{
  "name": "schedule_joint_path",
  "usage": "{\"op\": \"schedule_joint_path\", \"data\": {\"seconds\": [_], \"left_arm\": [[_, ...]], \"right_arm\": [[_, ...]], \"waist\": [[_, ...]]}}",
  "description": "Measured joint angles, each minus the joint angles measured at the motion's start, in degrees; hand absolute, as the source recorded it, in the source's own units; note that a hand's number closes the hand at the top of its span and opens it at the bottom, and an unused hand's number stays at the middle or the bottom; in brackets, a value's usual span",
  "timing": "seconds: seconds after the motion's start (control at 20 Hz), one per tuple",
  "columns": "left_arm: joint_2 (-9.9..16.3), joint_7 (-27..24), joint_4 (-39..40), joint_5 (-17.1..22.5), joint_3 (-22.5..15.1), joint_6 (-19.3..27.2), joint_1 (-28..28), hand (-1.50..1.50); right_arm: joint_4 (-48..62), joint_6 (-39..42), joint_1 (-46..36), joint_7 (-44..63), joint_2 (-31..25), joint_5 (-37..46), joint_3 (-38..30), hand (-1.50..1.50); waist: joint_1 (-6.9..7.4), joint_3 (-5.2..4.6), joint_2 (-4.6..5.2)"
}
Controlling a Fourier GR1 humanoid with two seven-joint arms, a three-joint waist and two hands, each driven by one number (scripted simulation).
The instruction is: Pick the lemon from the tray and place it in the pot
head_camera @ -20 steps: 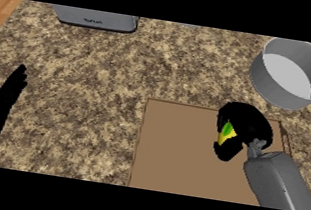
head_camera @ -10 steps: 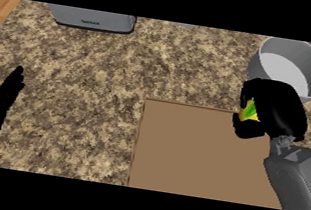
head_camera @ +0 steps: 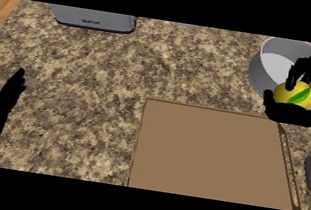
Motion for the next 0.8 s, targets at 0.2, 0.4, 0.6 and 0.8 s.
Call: {"op": "schedule_joint_path", "data": {"seconds": [0.2,0.4,0.6,0.8], "left_arm": [[0.5,1.07,-0.79,0.16,0.9,-1.2,-0.58,0.0],[-0.09,1.79,-1.74,-0.18,1.18,-1.6,-0.61,0.0],[-1.21,0.62,-0.93,-0.97,1.26,-1.61,-0.36,0.0],[-1.42,0.67,-0.4,-1.64,1.41,-2.0,-1.19,0.0]], "right_arm": [[2.59,-1.21,-2.68,-2.88,-1.2,-3.55,-6.08,1.5],[9.07,-3.6,-5.79,-7.54,-3.14,-6.2,-11.23,1.5],[18.74,-6.82,-9.32,-13.49,-5.28,-7.72,-14.83,1.5],[31.52,-10.46,-14.93,-19.26,-7.56,-7.37,-16.63,1.5]], "waist": [[0.24,0.0,0.07],[0.45,0.01,0.14],[0.64,0.0,0.21],[0.99,0.01,0.34]]}}
